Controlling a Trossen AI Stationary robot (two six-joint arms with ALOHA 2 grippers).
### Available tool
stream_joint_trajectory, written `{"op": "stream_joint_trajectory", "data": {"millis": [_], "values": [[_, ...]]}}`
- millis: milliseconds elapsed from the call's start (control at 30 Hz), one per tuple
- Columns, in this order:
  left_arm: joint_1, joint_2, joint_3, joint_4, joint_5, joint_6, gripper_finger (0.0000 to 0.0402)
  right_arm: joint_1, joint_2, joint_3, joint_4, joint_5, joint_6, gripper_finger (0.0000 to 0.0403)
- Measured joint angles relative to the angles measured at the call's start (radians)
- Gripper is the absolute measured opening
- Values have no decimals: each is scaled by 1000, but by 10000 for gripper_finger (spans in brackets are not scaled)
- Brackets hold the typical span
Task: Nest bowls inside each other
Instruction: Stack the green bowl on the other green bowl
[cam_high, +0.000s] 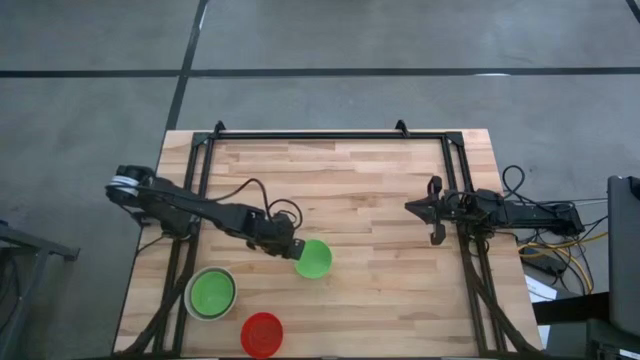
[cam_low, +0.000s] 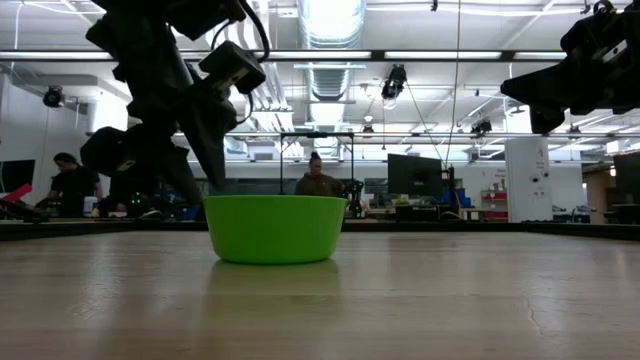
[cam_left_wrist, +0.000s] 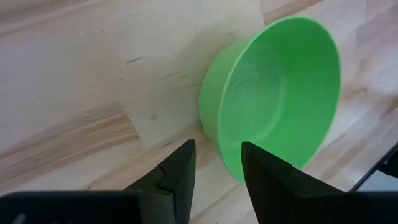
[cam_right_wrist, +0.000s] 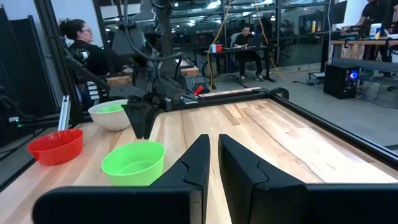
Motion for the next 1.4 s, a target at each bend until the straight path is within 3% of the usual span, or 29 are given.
{"op": "stream_joint_trajectory", "data": {"millis": [1233,1400], "values": [[0,74,-9,71,15,3,133,0,0,0,0,0,0,34],[0,74,-9,77,15,2,110,0,0,0,0,0,0,34]]}}
